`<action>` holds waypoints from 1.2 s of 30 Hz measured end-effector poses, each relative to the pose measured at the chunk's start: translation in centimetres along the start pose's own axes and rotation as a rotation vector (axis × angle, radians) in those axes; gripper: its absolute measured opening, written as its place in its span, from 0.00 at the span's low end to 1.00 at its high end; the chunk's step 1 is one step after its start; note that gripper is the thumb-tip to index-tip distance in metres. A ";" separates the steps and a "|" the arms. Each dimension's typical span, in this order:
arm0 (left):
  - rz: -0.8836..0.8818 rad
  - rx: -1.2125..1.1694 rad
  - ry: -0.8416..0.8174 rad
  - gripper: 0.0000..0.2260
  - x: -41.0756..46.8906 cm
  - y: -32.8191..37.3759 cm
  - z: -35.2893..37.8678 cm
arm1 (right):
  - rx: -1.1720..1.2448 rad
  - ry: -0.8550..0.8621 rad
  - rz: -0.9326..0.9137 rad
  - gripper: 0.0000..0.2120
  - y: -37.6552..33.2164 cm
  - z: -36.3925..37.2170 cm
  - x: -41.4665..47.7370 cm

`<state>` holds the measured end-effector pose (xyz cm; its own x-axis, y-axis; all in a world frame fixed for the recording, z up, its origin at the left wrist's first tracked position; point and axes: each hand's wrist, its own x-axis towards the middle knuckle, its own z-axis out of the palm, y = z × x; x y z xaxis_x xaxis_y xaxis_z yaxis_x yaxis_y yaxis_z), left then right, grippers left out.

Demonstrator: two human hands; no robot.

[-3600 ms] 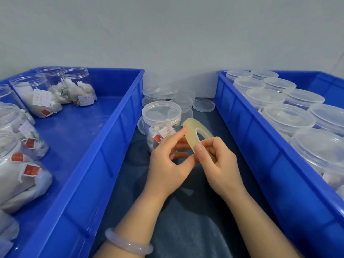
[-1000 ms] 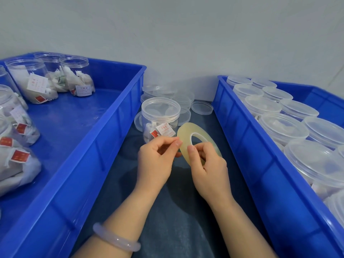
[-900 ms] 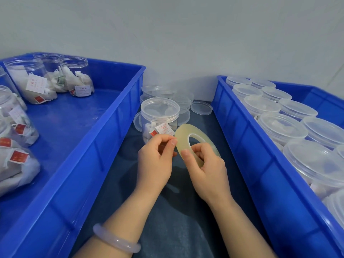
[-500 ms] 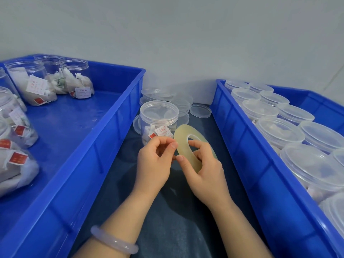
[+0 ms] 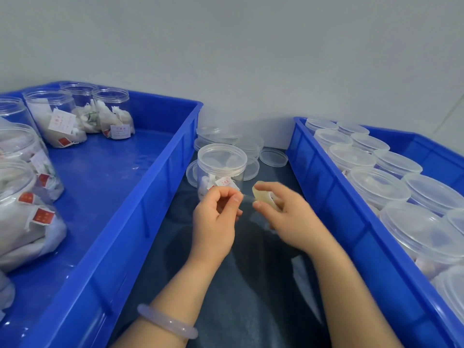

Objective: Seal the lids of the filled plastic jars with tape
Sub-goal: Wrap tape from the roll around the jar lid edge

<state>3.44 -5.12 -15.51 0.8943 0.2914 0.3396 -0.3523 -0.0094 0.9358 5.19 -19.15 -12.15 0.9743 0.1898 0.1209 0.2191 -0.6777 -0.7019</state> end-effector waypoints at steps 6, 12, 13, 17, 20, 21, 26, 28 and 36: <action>0.043 -0.007 0.032 0.08 -0.1 0.2 0.5 | 0.139 0.031 -0.112 0.05 -1.9 -3.2 2.0; 0.440 0.276 0.191 0.03 1.0 0.8 -0.3 | 0.023 -0.006 -0.141 0.07 -2.1 -3.0 3.6; 0.518 0.321 0.240 0.01 1.7 0.8 -0.6 | 0.000 -0.009 -0.146 0.08 -2.1 -2.9 3.8; 0.328 0.273 0.253 0.13 4.3 0.3 -0.9 | 0.001 0.004 -0.140 0.09 -1.7 -2.3 4.4; 0.155 0.108 0.110 0.20 4.5 -0.8 -0.6 | 0.033 0.007 -0.123 0.07 -1.5 -1.2 4.6; 0.167 0.088 0.087 0.25 4.6 -1.3 -0.6 | 0.059 0.014 -0.110 0.07 -1.5 -0.9 4.7; 0.228 0.191 0.019 0.42 4.9 -2.7 -0.9 | 0.177 0.053 -0.084 0.06 -1.3 -0.3 5.0; 0.248 0.229 0.017 0.45 5.0 -2.9 -0.9 | 0.206 0.063 -0.081 0.07 -1.3 -0.1 5.1; 0.236 0.211 0.090 0.39 5.1 -2.9 -0.9 | 0.299 0.118 -0.056 0.09 -1.8 0.5 5.1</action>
<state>8.75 -2.75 -16.63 0.7636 0.3408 0.5484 -0.4734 -0.2821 0.8345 9.70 -16.63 -10.62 0.9641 0.1253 0.2341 0.2654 -0.4265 -0.8647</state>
